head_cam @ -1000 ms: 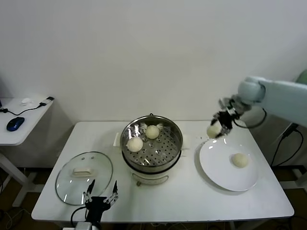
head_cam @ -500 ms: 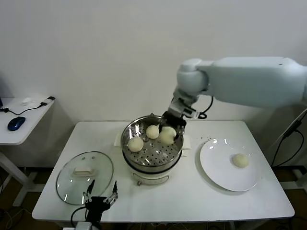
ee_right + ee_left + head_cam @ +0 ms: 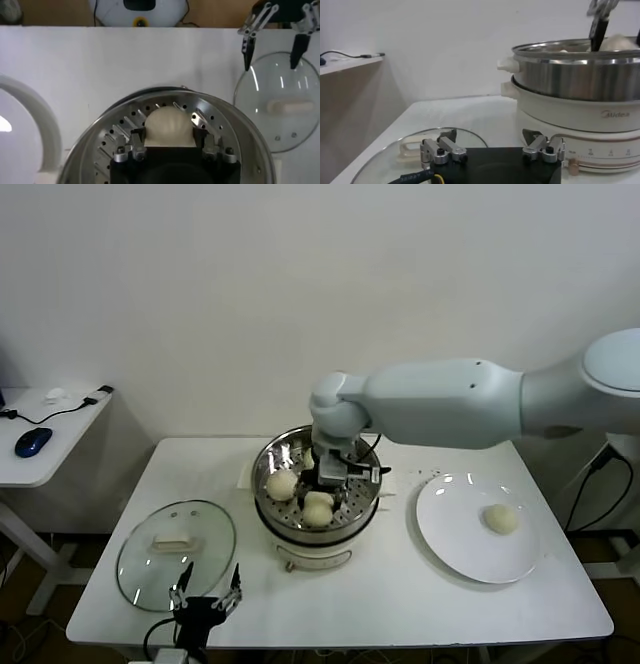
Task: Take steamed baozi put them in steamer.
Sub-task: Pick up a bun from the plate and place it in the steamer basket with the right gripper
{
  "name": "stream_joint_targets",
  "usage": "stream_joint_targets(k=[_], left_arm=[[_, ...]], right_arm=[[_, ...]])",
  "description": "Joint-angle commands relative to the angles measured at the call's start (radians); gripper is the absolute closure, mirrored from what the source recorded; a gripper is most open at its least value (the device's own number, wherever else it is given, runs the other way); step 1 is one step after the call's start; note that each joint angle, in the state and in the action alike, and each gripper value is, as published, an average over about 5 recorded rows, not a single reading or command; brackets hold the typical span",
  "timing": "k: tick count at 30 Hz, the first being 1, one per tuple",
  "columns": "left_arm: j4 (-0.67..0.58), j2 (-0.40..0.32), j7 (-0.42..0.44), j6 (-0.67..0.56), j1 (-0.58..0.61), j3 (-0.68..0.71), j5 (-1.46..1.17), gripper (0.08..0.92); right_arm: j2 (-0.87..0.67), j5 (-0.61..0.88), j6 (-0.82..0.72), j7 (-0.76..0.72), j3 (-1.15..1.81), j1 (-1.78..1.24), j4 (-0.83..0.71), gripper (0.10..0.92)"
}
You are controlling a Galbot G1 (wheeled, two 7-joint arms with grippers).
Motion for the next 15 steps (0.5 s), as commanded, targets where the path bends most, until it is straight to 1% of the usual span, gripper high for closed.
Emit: stream_joint_targets(k=[1, 4, 7, 10, 12, 15], left_arm=[[0.002, 0.001, -0.001, -0.001, 0.000, -0.001, -0.003, 0.177], [0.003, 0.002, -0.001, -0.003, 0.000, -0.001, -0.005, 0.177], [0.003, 0.003, -0.001, -0.004, 0.000, 0.000, -0.005, 0.177], [0.002, 0.004, -0.001, -0.004, 0.001, 0.002, -0.005, 0.177], [0.001, 0.005, 0.000, -0.004, 0.003, 0.004, -0.004, 0.177], [-0.002, 0.005, 0.001, -0.005, 0.005, 0.010, 0.000, 0.177]], right_arm=[[0.051, -0.100, 0.055, 0.027, 0.022, -0.099, -0.082, 0.384], [0.052, -0.084, 0.052, 0.030, 0.021, -0.098, -0.084, 0.373], [0.047, -0.047, 0.043, 0.031, 0.021, -0.082, -0.076, 0.319], [0.029, 0.023, 0.033, -0.017, 0.020, -0.030, -0.056, 0.243], [0.008, 0.079, 0.024, -0.055, 0.017, 0.023, -0.047, 0.215], [-0.040, 0.143, 0.013, -0.094, 0.005, 0.106, -0.057, 0.204]])
